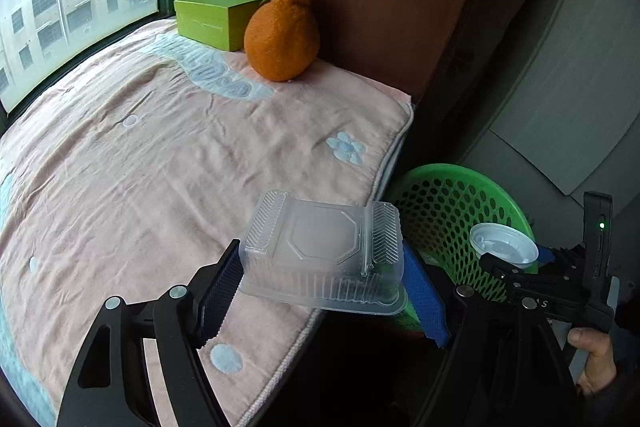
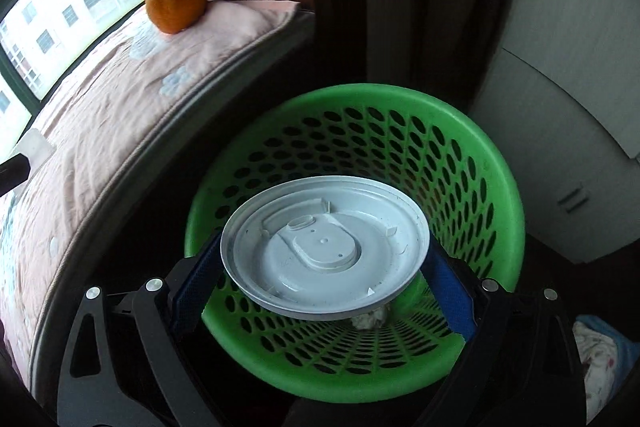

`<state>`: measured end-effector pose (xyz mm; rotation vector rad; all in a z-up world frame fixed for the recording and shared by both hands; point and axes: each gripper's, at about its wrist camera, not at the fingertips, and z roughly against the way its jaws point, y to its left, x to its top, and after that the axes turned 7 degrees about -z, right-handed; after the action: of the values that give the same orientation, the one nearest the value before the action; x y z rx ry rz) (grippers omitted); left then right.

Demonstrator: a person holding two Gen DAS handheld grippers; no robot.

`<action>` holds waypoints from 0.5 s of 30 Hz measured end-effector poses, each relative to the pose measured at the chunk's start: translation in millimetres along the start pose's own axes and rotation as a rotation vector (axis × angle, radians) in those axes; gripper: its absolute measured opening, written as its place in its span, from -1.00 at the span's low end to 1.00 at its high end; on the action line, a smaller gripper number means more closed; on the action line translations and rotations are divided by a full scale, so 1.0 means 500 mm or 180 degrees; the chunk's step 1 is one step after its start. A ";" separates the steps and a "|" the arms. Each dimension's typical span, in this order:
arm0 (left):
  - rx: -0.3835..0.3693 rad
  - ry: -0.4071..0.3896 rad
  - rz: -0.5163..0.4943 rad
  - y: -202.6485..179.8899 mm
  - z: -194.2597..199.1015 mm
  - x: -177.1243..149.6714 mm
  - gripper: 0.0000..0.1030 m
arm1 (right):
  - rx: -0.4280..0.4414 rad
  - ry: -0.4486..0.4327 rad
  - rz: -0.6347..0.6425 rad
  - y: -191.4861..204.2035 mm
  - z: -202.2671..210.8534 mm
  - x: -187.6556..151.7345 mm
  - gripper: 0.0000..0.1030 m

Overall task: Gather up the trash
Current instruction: 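Carry the clamshell box and white lid over the green wastebasket and open both tools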

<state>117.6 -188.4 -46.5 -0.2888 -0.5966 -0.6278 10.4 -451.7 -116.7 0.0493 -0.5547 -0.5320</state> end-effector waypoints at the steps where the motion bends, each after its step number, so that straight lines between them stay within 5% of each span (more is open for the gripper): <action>1: -0.0006 0.0014 -0.0032 -0.010 -0.004 0.000 0.44 | -0.0027 -0.0006 -0.0043 -0.010 -0.001 0.000 0.81; 15: -0.0158 0.0122 -0.0342 -0.114 -0.039 0.007 0.44 | -0.0094 -0.0234 -0.0218 -0.068 0.039 0.001 0.87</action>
<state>93.0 -242.7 -55.5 -0.2920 -0.5630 -0.7509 -15.3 -479.3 -106.1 0.0208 -0.6186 -0.6105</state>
